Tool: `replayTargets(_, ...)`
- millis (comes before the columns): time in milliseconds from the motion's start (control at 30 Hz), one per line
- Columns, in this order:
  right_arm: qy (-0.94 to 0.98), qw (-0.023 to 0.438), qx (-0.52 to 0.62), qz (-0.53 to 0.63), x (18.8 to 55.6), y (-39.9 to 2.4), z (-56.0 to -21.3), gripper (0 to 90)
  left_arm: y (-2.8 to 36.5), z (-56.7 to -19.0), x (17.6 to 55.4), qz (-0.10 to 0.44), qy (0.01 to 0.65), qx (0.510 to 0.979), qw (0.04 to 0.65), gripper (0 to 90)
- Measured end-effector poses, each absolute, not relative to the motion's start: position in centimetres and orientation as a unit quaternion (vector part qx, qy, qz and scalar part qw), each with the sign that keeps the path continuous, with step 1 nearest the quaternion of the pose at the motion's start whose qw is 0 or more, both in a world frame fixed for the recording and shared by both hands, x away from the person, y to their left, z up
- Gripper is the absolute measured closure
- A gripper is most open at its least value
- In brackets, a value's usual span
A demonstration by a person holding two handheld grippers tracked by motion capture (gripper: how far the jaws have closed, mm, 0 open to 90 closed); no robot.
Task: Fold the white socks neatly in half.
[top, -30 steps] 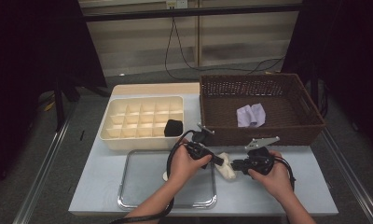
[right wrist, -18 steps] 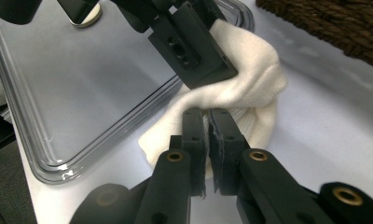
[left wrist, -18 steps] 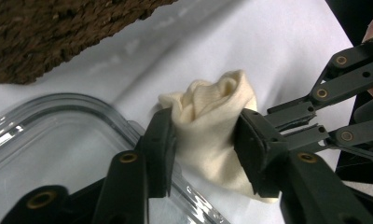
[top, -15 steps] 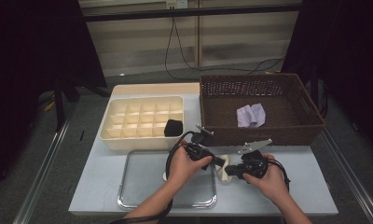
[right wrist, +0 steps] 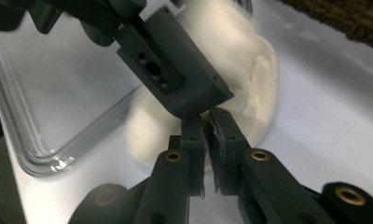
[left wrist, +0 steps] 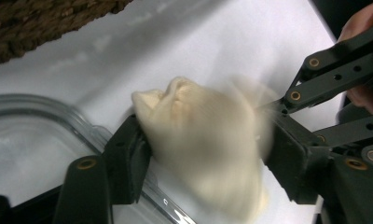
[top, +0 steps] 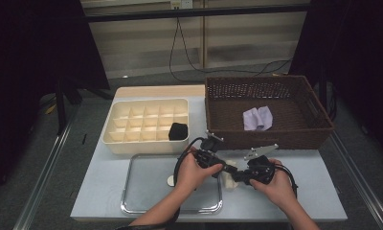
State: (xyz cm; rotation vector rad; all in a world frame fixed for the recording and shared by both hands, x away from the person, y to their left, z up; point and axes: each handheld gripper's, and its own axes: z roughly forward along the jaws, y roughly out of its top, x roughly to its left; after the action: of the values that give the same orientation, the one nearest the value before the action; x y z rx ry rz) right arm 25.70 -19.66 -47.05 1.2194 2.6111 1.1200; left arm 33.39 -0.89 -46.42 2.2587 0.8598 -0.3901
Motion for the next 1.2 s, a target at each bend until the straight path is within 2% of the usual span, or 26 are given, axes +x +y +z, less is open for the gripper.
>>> replayTargets(167,0.844,0.026,0.393,0.365,25.7,-19.7,-47.0,83.7,-0.7,-46.7,33.6,-0.16,0.335,0.866,0.335,51.8)
replayTargets(300,0.843,0.026,0.393,0.365,25.7,-19.6,-46.9,83.1,-0.6,-46.9,33.5,-0.151,0.336,0.868,0.332,65.8)
replayTargets(400,0.84,0.029,0.395,0.371,25.8,-20.0,-46.6,81.4,-0.3,-46.6,33.5,-0.152,0.336,0.869,0.33,70.3)
replayTargets(533,0.833,0.037,0.403,0.377,25.9,-20.6,-46.3,75.6,0.2,-45.4,33.6,-0.152,0.327,0.872,0.331,71.5)
replayTargets(700,0.827,0.045,0.409,0.383,26.0,-21.1,-46.2,73.6,1.1,-43.9,33.9,-0.16,0.322,0.877,0.318,71.6)
replayTargets(933,0.831,0.045,0.401,0.384,25.9,-20.5,-45.9,71.4,1.2,-45.5,34.0,-0.162,0.33,0.88,0.301,71.2)
replayTargets(1100,0.836,0.039,0.382,0.391,25.7,-19.4,-45.9,74.0,0.7,-45.8,34.1,-0.166,0.33,0.873,0.317,69.6)
replayTargets(1200,0.844,0.039,0.378,0.378,25.8,-18.6,-46.5,77.3,0.5,-45.7,34.1,-0.155,0.323,0.876,0.321,64.6)
